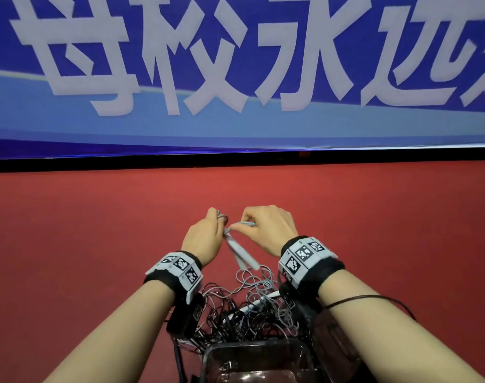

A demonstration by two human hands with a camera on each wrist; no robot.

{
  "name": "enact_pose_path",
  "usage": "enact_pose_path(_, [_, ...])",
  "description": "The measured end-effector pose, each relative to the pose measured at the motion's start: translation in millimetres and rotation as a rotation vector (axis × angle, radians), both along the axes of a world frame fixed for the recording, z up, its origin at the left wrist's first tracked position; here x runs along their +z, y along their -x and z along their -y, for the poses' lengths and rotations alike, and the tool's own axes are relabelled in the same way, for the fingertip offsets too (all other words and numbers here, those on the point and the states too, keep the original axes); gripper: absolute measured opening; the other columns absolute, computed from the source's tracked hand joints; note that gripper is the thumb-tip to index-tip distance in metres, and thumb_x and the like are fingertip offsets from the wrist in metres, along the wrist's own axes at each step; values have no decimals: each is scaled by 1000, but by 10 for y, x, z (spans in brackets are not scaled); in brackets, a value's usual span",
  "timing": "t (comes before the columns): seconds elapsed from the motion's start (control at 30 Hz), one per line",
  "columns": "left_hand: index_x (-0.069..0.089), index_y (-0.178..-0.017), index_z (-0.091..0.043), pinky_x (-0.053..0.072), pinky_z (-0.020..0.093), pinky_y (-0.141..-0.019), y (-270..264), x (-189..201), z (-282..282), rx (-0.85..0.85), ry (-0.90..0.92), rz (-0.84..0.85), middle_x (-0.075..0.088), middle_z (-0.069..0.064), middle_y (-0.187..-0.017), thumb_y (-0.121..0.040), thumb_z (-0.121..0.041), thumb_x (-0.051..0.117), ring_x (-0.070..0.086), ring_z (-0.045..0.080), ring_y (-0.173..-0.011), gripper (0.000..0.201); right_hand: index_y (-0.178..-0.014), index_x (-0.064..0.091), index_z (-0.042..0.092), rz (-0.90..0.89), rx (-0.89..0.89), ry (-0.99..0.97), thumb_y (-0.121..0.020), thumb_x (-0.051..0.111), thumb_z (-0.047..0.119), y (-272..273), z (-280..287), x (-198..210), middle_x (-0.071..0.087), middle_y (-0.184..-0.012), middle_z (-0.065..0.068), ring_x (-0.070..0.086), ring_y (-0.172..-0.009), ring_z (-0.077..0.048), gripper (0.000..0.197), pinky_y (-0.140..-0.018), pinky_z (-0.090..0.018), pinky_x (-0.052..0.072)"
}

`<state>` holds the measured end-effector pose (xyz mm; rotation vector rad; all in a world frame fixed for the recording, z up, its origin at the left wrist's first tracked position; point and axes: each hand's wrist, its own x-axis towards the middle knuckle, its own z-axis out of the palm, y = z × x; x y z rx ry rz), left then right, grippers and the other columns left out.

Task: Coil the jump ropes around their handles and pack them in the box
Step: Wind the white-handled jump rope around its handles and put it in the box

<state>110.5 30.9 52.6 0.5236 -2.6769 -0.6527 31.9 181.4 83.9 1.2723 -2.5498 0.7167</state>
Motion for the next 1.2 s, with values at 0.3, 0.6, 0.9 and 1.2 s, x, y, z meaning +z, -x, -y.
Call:
enact_pose_path(0.3, [49, -79, -8, 37, 20, -39, 51, 118, -27, -18, -884, -42, 42, 11, -59, -97, 2, 32, 47, 14, -38, 27, -55, 53, 25, 301, -60, 61, -77, 65, 64, 259, -166, -29, 48, -47, 10, 47, -54, -11, 47, -55, -28, 35])
enact_pose_path(0.6, [48, -73, -10, 29, 16, -37, -29, 287, -212, -63, -1233, 27, 32, 1, -43, -93, -4, 32, 39, 16, -35, 26, -54, 55, 20, 756, 171, 232, -89, 68, 19, 307, -209, -104, 50, -52, 14, 45, -46, -3, 38, -55, -24, 37])
enact_pose_path(0.9, [55, -86, 0, 34, 14, -33, 85, 376, -306, 70, -1738, -286, 42, 7, -58, -98, -4, 28, 46, 10, -34, 29, -60, 54, 21, 570, 9, 243, -98, 45, 32, 10, 96, -203, 50, -54, 5, 49, -58, -16, 41, -60, -29, 35])
enact_pose_path(1.2, [51, -95, -3, 32, 17, -36, 113, 193, -285, 174, -1142, -299, 40, 4, -62, -100, -4, 27, 42, 6, -36, 24, -69, 53, 30, 627, 74, 133, -102, 33, 39, -150, 140, -221, 59, -78, 8, 53, -75, -17, 40, -68, -33, 36])
